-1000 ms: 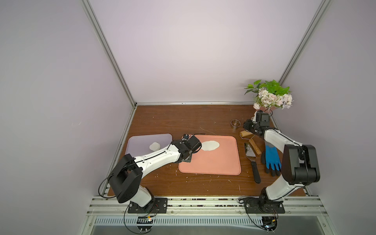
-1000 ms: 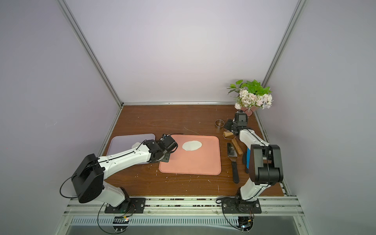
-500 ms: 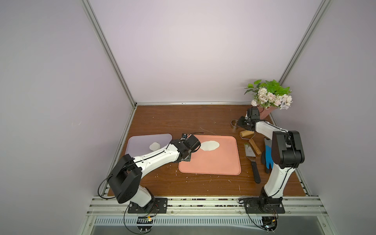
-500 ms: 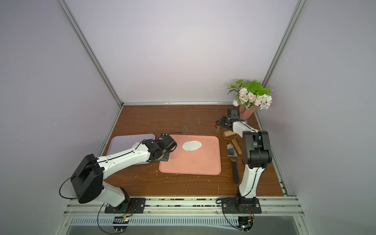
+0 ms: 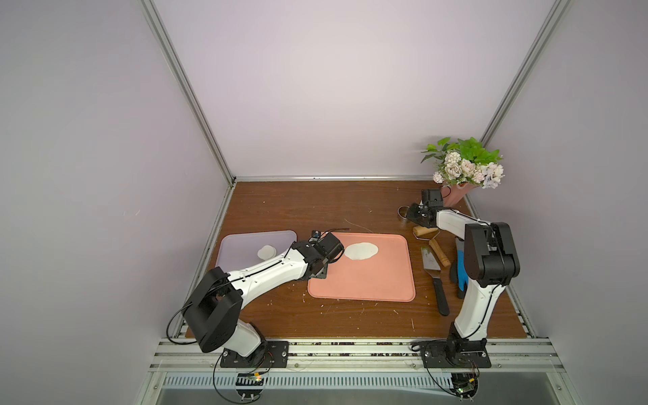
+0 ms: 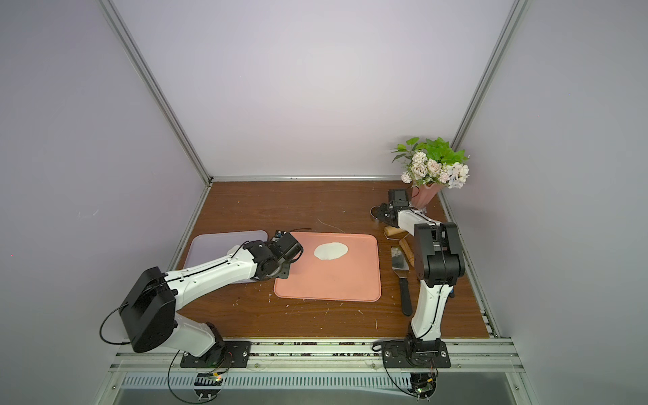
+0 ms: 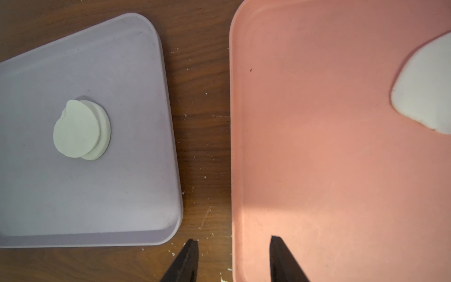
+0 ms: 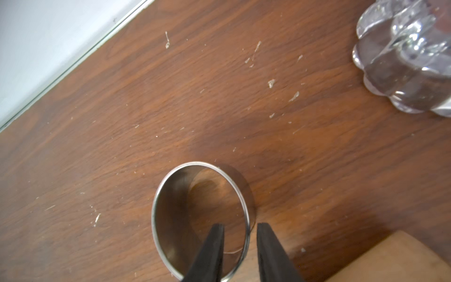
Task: Roll out the dumpling wrappers from the dough
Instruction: Pick up the dumpling mold from the center of the board.
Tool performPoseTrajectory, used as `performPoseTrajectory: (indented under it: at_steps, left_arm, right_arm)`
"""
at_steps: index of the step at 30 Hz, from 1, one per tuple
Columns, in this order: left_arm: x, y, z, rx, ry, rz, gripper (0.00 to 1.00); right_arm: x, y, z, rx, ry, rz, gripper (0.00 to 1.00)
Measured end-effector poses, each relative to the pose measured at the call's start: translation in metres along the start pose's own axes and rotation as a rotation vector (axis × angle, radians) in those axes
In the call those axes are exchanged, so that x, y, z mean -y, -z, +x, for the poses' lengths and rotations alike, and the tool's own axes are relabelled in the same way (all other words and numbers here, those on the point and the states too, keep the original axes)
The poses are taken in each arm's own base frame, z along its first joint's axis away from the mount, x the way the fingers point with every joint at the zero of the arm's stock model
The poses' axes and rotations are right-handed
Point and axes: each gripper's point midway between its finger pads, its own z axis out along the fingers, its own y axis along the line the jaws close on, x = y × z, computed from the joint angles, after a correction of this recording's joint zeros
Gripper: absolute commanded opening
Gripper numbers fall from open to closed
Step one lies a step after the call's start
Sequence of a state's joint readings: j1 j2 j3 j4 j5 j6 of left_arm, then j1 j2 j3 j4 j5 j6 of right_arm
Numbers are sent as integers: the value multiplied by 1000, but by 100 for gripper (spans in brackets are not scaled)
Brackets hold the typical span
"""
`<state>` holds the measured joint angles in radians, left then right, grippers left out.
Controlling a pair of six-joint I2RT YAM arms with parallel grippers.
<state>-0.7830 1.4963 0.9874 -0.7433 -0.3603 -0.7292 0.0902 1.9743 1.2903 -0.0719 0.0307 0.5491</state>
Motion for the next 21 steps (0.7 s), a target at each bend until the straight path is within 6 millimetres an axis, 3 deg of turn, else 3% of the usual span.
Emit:
performPoseTrajectory:
  at_steps: [9, 12, 21]
  left_arm:
    - [-3, -3, 4, -10, -1, -10, 45]
    - [-4, -4, 5, -13, -2, -13, 46]
    - [-5, -2, 4, -7, 1, -12, 46]
  right_arm:
    - [7, -16, 11, -29, 1, 31, 17]
    - [5, -16, 12, -29, 3, 30, 9]
    - [-4, -6, 13, -20, 19, 11, 0]
